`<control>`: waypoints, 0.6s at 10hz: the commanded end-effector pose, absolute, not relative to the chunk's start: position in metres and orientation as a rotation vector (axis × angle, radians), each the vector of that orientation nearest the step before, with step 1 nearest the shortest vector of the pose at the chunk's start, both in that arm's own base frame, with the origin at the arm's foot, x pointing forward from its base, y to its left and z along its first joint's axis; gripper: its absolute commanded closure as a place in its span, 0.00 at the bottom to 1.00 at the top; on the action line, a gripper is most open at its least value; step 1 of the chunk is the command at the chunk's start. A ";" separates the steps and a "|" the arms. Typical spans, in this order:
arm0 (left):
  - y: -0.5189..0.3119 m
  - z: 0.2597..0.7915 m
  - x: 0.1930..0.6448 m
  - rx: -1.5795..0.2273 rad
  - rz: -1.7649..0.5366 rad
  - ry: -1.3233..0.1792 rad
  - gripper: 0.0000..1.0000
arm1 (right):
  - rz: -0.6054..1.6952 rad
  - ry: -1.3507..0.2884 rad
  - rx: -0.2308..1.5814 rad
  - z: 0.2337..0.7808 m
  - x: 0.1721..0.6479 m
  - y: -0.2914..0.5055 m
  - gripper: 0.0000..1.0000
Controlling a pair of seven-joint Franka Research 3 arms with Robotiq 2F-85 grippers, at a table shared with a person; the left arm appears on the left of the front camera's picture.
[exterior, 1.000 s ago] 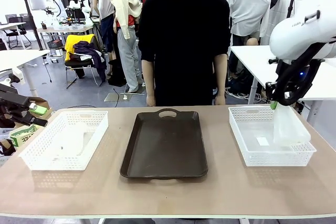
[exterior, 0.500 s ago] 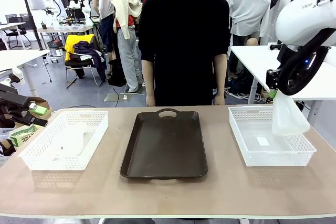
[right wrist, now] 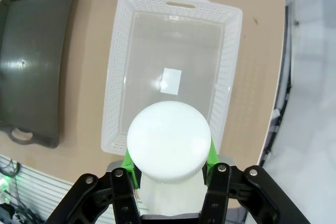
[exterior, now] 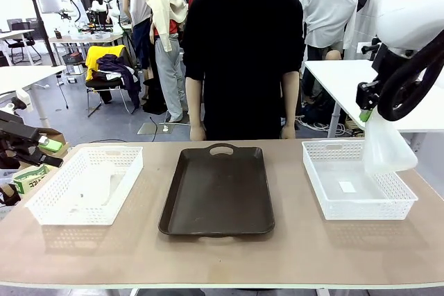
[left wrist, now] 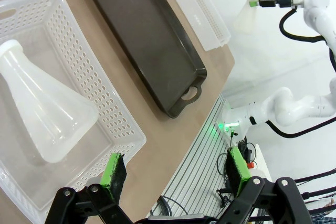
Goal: Prepare the laboratory tools.
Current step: While moving the picked Big flask to the Handle tray indicated by the person, stop as directed by the person.
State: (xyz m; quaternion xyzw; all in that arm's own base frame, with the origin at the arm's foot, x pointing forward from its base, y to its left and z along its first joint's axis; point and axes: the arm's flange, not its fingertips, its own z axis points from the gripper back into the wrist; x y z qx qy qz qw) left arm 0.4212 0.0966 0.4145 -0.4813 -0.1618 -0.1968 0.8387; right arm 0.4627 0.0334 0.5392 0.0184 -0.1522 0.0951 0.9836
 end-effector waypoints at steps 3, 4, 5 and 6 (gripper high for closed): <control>0.098 0.416 0.420 -1.020 -0.421 -0.344 0.00 | 0.196 -0.314 0.038 0.543 0.458 0.034 1.00; 0.098 0.416 0.420 -1.020 -0.421 -0.344 0.00 | 0.196 -0.314 0.038 0.543 0.458 0.034 1.00; 0.098 0.416 0.420 -1.020 -0.421 -0.344 0.00 | 0.196 -0.314 0.038 0.543 0.458 0.034 1.00; 0.098 0.416 0.420 -1.020 -0.421 -0.344 0.00 | 0.196 -0.314 0.038 0.543 0.458 0.034 1.00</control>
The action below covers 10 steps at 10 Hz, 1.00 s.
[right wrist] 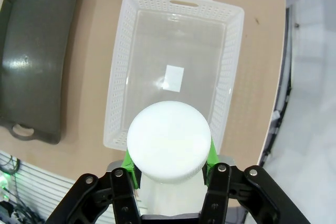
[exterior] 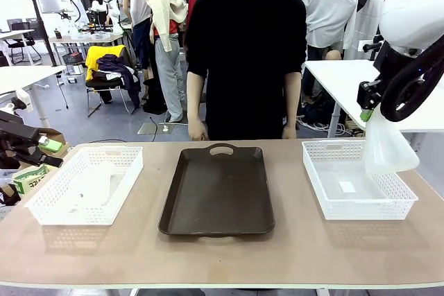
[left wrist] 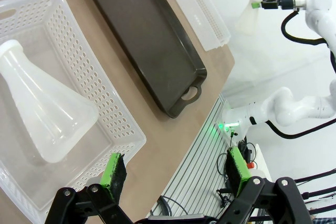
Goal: Prepare the laboratory tools.
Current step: While moving the picked Big flask to the Handle tray indicated by the person, stop as directed by the person.
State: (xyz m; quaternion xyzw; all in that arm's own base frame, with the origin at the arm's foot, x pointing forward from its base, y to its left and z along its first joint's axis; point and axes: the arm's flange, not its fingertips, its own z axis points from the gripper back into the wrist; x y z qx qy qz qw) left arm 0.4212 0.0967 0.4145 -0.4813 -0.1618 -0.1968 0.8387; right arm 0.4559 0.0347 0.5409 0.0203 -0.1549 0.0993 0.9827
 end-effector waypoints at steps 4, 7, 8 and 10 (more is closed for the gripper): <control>0.098 0.416 0.420 -1.020 -0.421 -0.344 0.00 | 0.196 -0.314 0.038 0.543 0.458 0.034 1.00; 0.098 0.416 0.420 -1.020 -0.421 -0.344 0.00 | 0.196 -0.314 0.038 0.543 0.458 0.034 1.00; 0.098 0.416 0.420 -1.020 -0.421 -0.344 0.00 | 0.196 -0.314 0.038 0.543 0.458 0.034 1.00; 0.098 0.416 0.420 -1.020 -0.421 -0.344 0.00 | 0.196 -0.314 0.038 0.543 0.458 0.034 1.00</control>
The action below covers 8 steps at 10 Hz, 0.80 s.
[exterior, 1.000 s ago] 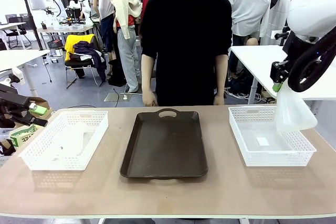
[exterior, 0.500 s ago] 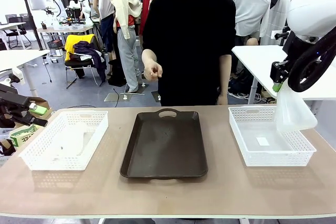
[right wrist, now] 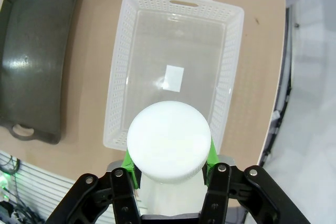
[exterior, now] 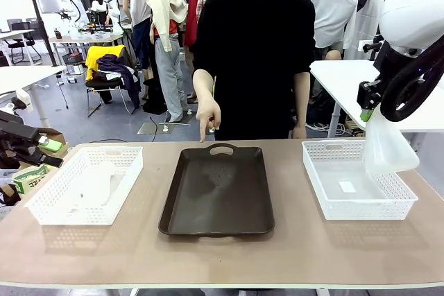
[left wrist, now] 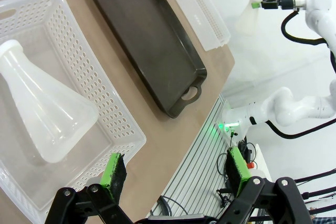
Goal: Prepare the laboratory tools.
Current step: While moving the picked Big flask to the Handle tray indicated by the person, stop as directed by the person.
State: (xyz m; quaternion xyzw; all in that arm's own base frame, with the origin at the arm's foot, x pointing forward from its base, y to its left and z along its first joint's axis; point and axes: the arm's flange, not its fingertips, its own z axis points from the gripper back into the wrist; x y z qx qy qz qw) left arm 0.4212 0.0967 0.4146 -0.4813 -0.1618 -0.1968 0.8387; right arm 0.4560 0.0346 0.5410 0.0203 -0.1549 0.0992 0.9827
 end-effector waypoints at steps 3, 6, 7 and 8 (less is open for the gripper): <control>0.098 0.416 0.420 -1.020 -0.421 -0.344 0.00 | 0.196 -0.314 0.038 0.543 0.458 0.034 1.00; 0.098 0.416 0.420 -1.020 -0.421 -0.344 0.00 | 0.196 -0.314 0.038 0.543 0.458 0.034 1.00; 0.098 0.416 0.420 -1.020 -0.421 -0.344 0.00 | 0.196 -0.314 0.038 0.543 0.458 0.034 1.00; 0.098 0.416 0.420 -1.020 -0.421 -0.344 0.00 | 0.196 -0.314 0.038 0.543 0.458 0.034 1.00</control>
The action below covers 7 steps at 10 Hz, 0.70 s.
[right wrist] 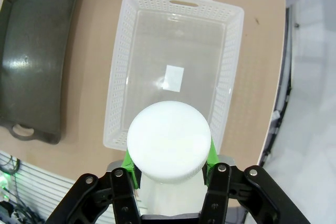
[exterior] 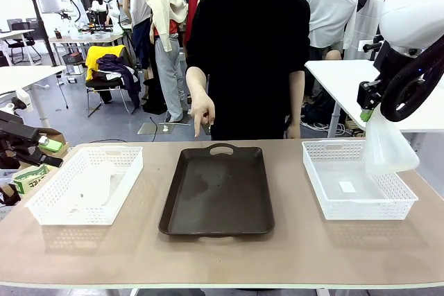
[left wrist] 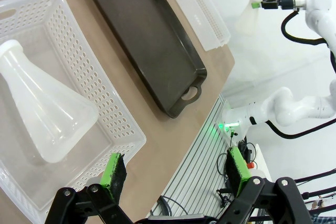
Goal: Prepare the laboratory tools.
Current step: While moving the picked Big flask to the Handle tray indicated by the person, stop as directed by the person.
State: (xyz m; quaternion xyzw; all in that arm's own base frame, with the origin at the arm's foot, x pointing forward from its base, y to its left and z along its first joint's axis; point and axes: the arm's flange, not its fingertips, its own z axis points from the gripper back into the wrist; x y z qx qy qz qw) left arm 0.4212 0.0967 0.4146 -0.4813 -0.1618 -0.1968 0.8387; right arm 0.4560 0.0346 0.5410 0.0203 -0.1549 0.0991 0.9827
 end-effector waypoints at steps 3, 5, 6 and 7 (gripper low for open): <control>0.098 0.416 0.420 -1.020 -0.421 -0.344 0.00 | 0.196 -0.314 0.038 0.543 0.458 0.034 1.00; 0.098 0.416 0.420 -1.020 -0.421 -0.344 0.00 | 0.196 -0.314 0.038 0.543 0.458 0.034 1.00; 0.098 0.416 0.420 -1.020 -0.421 -0.344 0.00 | 0.196 -0.314 0.038 0.543 0.458 0.034 1.00; 0.098 0.416 0.420 -1.020 -0.421 -0.344 0.00 | 0.196 -0.314 0.038 0.543 0.458 0.034 1.00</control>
